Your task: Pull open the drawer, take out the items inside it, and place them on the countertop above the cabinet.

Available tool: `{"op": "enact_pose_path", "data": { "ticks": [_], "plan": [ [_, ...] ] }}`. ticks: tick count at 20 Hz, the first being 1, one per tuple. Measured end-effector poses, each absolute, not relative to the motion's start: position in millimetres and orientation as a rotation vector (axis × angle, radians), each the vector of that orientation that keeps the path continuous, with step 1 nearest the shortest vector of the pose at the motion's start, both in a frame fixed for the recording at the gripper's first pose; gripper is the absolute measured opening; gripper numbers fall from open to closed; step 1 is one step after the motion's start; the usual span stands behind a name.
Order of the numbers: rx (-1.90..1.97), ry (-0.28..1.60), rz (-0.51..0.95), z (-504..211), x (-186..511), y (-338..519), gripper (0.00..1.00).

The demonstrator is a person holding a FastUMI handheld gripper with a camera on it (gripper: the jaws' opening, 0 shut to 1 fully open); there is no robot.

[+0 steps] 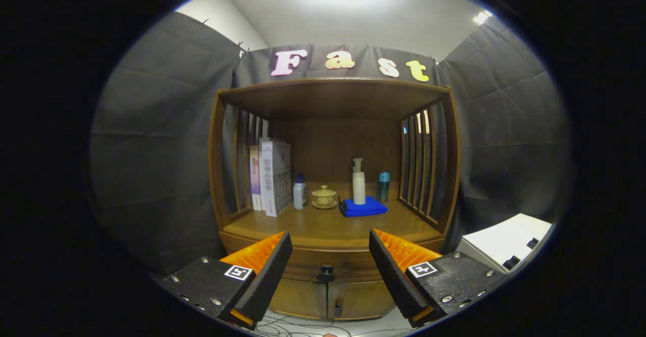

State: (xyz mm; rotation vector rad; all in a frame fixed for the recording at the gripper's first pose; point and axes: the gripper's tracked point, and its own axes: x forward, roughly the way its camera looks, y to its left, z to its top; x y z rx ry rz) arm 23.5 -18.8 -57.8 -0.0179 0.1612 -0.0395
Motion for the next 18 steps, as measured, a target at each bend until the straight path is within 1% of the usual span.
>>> {"op": "enact_pose_path", "data": {
  "ticks": [6, 8, 12, 18],
  "plan": [
    [-0.075, 0.203, -0.037, -81.8, 24.1, -19.0, 0.96],
    [-0.097, 0.241, -0.073, -104.9, 35.3, -29.0, 0.96],
    [-0.117, 0.263, -0.057, -123.9, 60.7, -19.7, 0.95],
    [-0.113, 0.283, -0.054, -170.3, 81.9, -9.7, 0.95]
  ]
}}
